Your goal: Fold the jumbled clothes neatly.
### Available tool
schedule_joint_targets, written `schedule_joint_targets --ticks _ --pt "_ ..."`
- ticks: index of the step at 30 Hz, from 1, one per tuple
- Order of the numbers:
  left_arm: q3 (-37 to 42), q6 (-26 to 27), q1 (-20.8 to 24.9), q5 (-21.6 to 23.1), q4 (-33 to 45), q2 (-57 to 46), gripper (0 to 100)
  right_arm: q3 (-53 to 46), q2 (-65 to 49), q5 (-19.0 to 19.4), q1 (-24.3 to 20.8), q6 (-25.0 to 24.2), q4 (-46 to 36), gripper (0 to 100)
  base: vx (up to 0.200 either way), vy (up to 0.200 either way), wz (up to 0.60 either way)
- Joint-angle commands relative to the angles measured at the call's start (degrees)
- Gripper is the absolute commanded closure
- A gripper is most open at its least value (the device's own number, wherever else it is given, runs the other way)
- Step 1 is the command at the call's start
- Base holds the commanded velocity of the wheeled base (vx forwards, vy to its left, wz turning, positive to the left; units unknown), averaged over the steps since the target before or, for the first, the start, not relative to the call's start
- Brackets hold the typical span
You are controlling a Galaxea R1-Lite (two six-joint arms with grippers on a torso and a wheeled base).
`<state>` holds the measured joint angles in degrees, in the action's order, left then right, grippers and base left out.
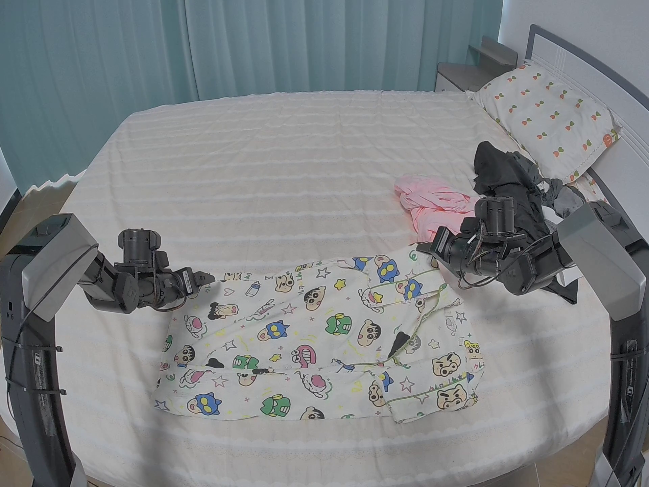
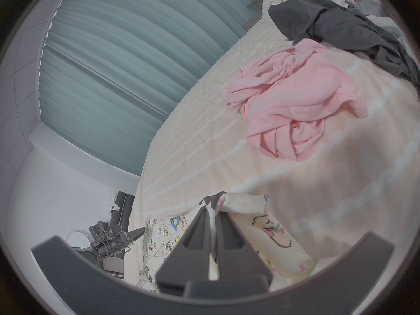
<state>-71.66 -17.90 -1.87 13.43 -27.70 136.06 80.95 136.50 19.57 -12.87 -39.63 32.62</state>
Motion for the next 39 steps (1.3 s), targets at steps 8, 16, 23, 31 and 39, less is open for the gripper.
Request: schedule_joint_targets --ticks 8,16,23,31,39 --pt "-2.3 -0.3 0.4 0.0 -0.3 3.4 100 -0.8 -0.1 0.0 0.0 0.0 0.3 100 0.0 0.0 0.0" --pt "-1.5 -1.5 -0.1 -0.7 -4.9 3.1 100 -1.1 -0.1 -0.1 0.0 0.1 0.7 100 0.0 0.0 0.0" --pt "1.5 -2.6 -0.7 -2.1 -5.9 0.4 100 -1.3 -0.8 -0.2 0.0 0.1 0.7 100 0.0 0.0 0.0" --pt "8.8 -2.6 -1.2 -2.1 -11.6 -3.2 100 -3.4 -3.3 -0.1 0.0 0.2 1.0 100 0.0 0.0 0.0" --pt "13.3 -3.2 -1.2 -2.2 -15.4 -5.7 100 -5.1 -4.8 -0.1 -1.0 0.3 0.9 100 0.0 0.0 0.0"
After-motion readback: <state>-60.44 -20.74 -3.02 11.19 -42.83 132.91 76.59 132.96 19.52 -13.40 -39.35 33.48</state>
